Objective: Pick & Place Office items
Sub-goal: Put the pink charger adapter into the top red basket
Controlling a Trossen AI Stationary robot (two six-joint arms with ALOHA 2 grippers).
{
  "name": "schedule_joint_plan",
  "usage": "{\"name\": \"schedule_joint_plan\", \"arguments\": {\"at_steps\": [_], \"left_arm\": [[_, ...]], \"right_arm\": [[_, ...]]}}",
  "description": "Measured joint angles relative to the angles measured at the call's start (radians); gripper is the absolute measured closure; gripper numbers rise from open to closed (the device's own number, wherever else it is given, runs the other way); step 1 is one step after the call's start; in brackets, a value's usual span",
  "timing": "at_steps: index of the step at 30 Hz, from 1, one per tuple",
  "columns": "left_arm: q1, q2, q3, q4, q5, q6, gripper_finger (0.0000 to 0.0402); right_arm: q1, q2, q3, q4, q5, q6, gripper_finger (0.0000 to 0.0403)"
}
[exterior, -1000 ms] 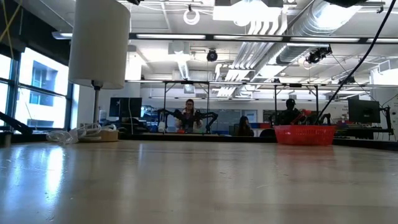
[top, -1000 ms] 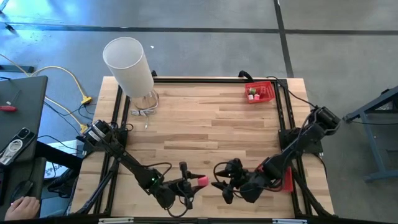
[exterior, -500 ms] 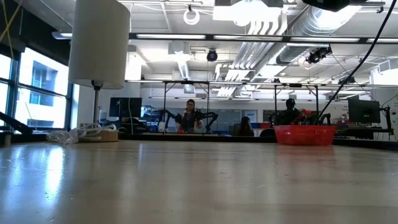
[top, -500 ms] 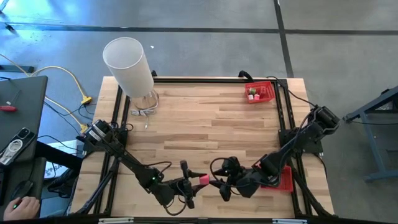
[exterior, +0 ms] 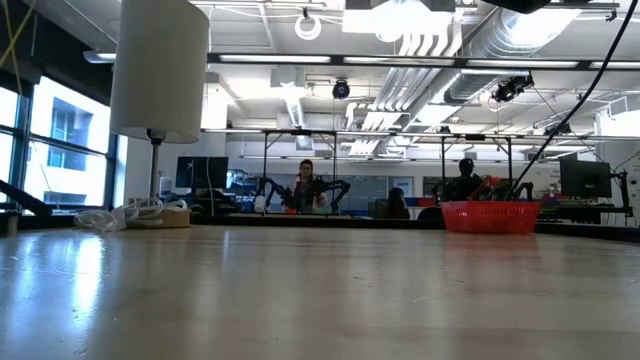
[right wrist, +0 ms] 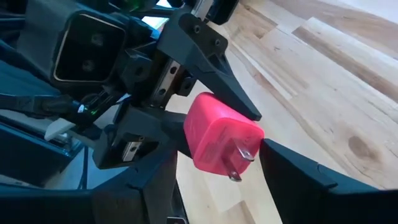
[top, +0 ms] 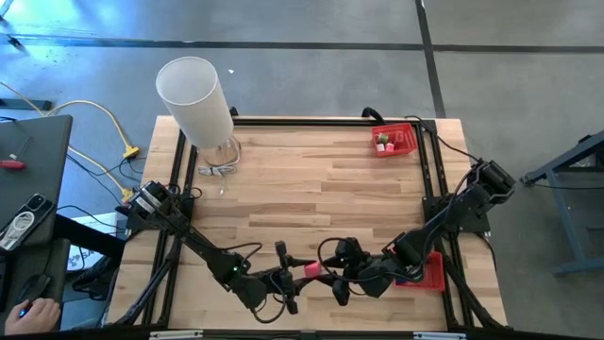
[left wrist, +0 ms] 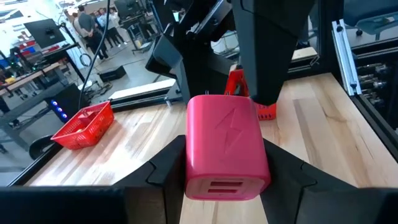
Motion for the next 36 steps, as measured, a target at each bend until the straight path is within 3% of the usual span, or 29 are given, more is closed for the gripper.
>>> {"name": "schedule_joint_plan", "arguments": {"at_steps": [36], "left_arm": [[0.006,0.0,-0.003,0.067,-0.008,0.127,0.0255]], "right_arm": [[-0.008,0.0,0.0,0.013,0.003,-0.069,0.0186]]}}
